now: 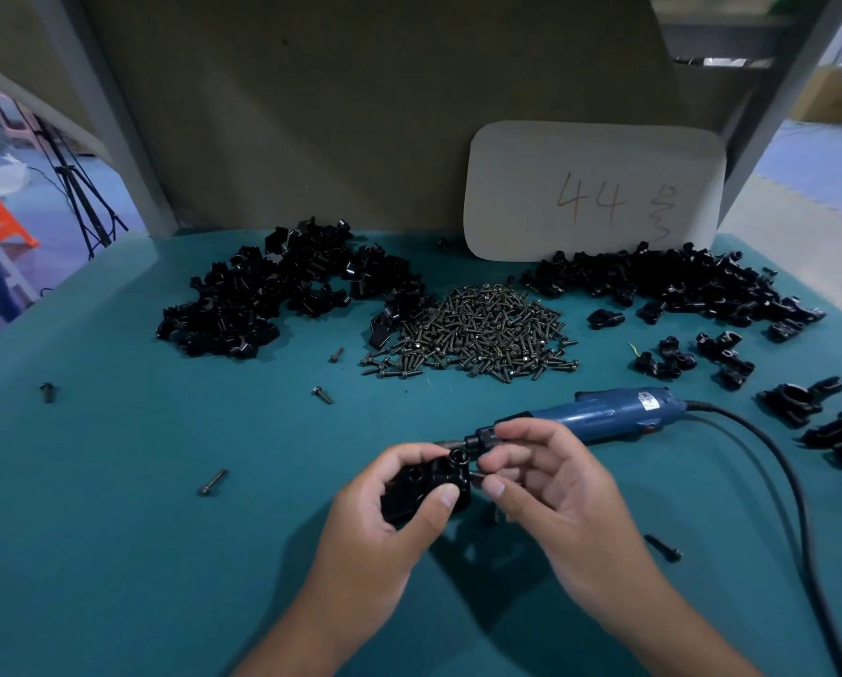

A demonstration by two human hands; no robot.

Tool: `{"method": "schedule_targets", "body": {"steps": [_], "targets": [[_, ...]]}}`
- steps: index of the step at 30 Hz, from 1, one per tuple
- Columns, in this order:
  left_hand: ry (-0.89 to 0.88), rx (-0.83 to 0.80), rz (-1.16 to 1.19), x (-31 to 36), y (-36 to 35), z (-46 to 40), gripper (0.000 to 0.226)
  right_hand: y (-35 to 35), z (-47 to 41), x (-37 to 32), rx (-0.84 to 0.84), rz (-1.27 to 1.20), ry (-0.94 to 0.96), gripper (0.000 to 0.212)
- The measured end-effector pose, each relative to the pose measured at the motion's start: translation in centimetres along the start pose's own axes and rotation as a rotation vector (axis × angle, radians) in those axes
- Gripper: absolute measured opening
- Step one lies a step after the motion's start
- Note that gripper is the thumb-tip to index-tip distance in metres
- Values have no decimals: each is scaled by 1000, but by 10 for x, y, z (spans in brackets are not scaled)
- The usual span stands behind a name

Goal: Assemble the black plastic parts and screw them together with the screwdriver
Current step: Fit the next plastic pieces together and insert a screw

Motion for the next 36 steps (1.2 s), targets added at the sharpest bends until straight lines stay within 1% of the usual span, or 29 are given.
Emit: {"method": "schedule_targets", "body": {"steps": [4,9,15,19,22,25,29,33,36], "targets": [[-21,-4,-23,-1,0,1,28,-1,2,0,5,37,47,39],[-43,-20,-48,-4,0,1,27,-3,5,-4,30,172,96,29],[-47,-39,-81,-10,0,0,29,-5,10,-11,60,412,246,35],[-26,-67,-52,-15,1,0,31,-7,12,-13,86,424,325,32],[-8,-68,-9,-17,0,0,39,-7,12,-12,87,347,310,29],[1,-65,-5,-18,0,0,49,-5,10,-12,71,316,308,33],[-1,-62,-18,-18,0,0,52,-5,9,-14,20,378,353,34],[-8,-100,-25,-16,-1,1,47,-4,9,-13,36,351,363,40],[-39,-95,-63,-13,-1,2,37,-3,9,-13,69,349,336,41]]}}
Point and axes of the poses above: each hand's wrist, its own z-axis away from the middle knuckle, its own y-axis out of the back of the hand, x = y × z, the point moved 2 cm from there along -z, towards the middle knuckle, and after that the axes turned 6 degrees about -z, right-handed, at the moved point
